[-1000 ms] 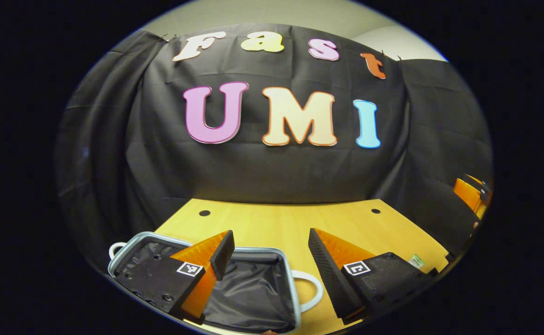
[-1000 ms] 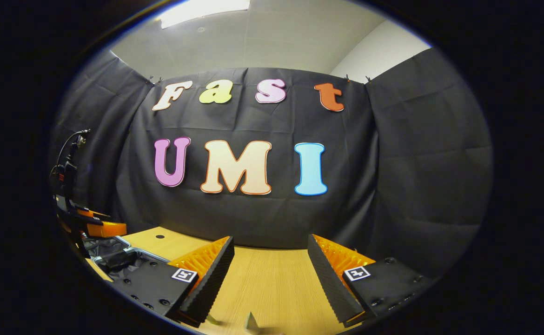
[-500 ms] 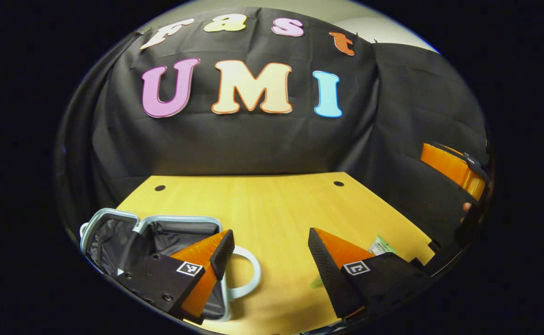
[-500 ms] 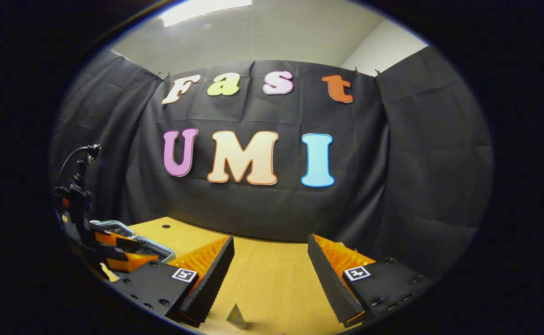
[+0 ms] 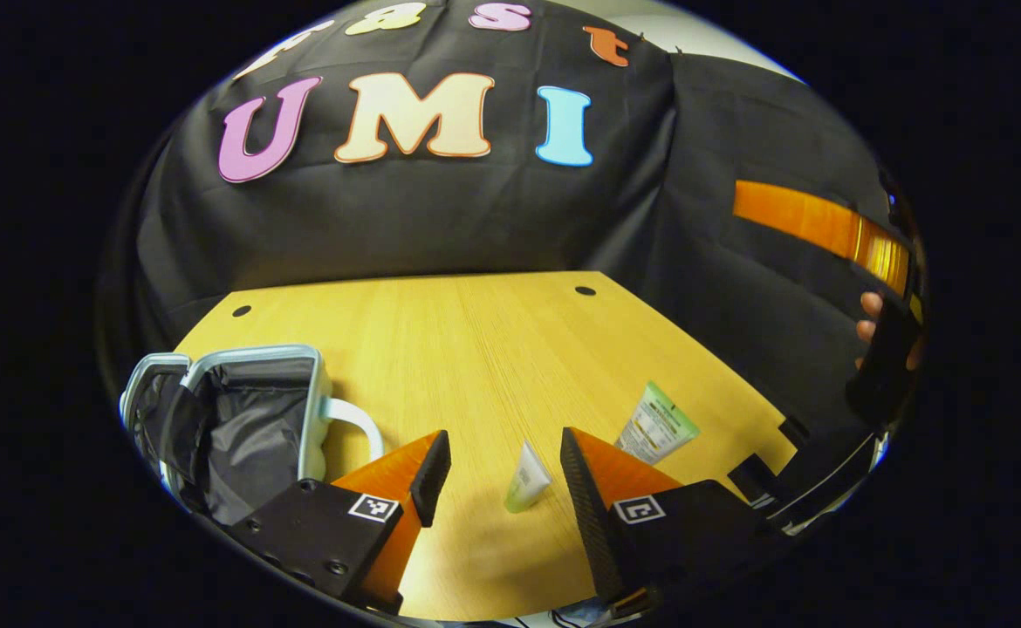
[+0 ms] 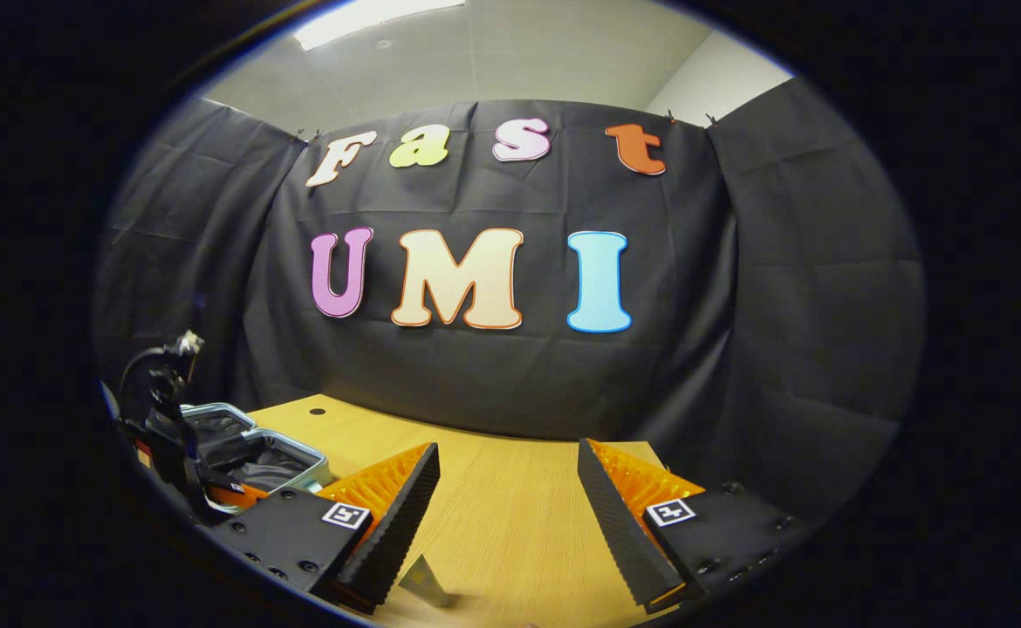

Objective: First open the suitcase, pack the skin care products into it, and then close the suitcase.

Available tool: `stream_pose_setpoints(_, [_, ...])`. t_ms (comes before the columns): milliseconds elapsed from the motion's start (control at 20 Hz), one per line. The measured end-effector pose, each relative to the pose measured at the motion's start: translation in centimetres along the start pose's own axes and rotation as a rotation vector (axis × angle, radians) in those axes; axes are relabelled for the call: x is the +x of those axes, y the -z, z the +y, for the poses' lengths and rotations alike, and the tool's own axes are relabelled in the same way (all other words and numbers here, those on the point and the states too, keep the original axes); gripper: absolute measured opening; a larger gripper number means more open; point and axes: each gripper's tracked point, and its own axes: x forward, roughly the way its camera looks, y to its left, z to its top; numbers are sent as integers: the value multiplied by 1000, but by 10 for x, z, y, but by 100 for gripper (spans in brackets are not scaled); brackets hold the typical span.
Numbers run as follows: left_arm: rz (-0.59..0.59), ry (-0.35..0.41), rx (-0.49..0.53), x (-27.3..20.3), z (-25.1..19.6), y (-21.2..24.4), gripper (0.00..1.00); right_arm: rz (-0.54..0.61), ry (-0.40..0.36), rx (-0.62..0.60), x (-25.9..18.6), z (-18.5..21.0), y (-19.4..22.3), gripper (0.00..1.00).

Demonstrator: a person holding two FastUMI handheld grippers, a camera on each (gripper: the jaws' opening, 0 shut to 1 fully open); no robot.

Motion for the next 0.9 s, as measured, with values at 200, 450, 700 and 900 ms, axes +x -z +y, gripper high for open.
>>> stream_pose_setpoints(200, [58,10,-24,18,-14,31,63,30,-37,-14,-5,4,14,96])
stream_pose_setpoints(450, [117,2,-54,39,-16,58,36,80,-97,-21,-18,17,36,99])
stream_pose_setpoints(700, [125,-5,-104,46,-7,59,17,135,-187,-45,-28,42,69,99])
stream_pose_setpoints(900, [108,-16,-84,28,1,39,11,190,-212,-45,-25,55,105,99])
